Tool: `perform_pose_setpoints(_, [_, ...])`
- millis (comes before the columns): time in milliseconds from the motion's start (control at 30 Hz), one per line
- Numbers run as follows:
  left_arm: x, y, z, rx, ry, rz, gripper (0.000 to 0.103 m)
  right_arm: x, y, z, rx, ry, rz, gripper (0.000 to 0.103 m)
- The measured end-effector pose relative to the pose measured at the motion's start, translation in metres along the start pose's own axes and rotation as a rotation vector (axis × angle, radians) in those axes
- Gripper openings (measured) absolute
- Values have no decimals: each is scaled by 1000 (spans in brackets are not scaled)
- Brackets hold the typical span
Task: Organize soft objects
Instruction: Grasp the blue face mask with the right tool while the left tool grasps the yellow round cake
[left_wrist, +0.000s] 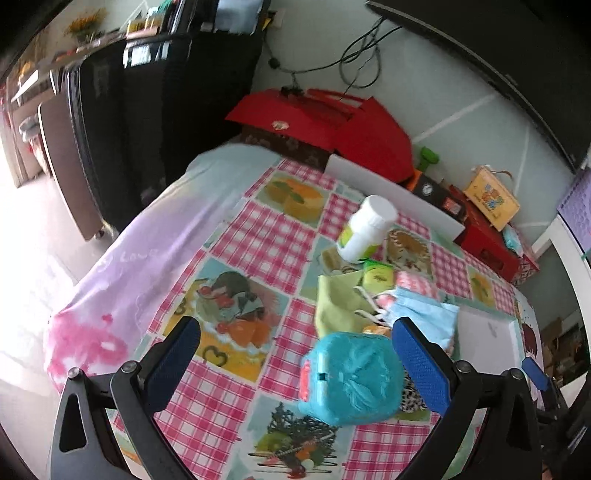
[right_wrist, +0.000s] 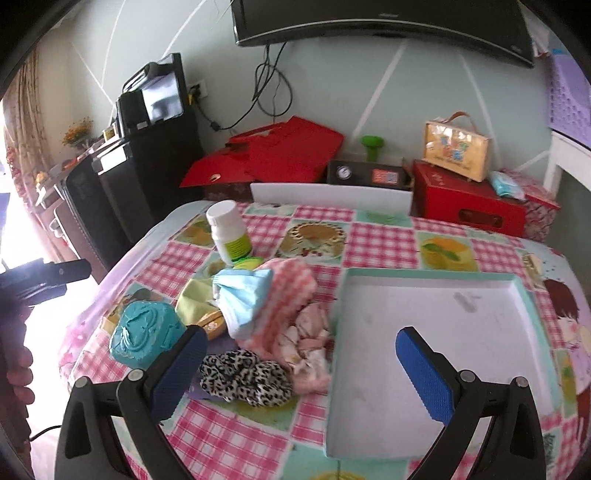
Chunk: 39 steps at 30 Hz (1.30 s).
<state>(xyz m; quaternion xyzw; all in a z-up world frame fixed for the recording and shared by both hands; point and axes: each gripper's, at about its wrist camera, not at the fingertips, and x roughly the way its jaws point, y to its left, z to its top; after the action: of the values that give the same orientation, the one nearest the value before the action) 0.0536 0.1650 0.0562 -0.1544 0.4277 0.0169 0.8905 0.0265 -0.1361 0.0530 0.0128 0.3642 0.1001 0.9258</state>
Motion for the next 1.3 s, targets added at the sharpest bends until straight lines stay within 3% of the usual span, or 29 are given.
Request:
perform_pose_setpoints(400, [50,-33,10,85,122,-28,103,53,10,15,14,48,123,100])
perform_pose_setpoints(600, [75,-57,15,166,207,-57,103,76,11,20,17,85,150,85])
perform_pose_setpoints(767, [92,-70,12,222,272,-81,103,93,9,21,41,122,191,60])
perform_pose_setpoints(900, [108,-78,9,261,343,-104,103,103,6,20,73,145,240,51])
perform_pose_setpoints(1000, [116,-84,9,290,394,-131,103,107,4,18,87,161,269,38])
perform_pose_setpoints(1067, [120,-89,9,318,429,-131,103,109,3,17,107,169,290,24])
perform_pose_setpoints(1300, [133,-114,4,433,504,-139,103,108,-3,17,124,167,307,13])
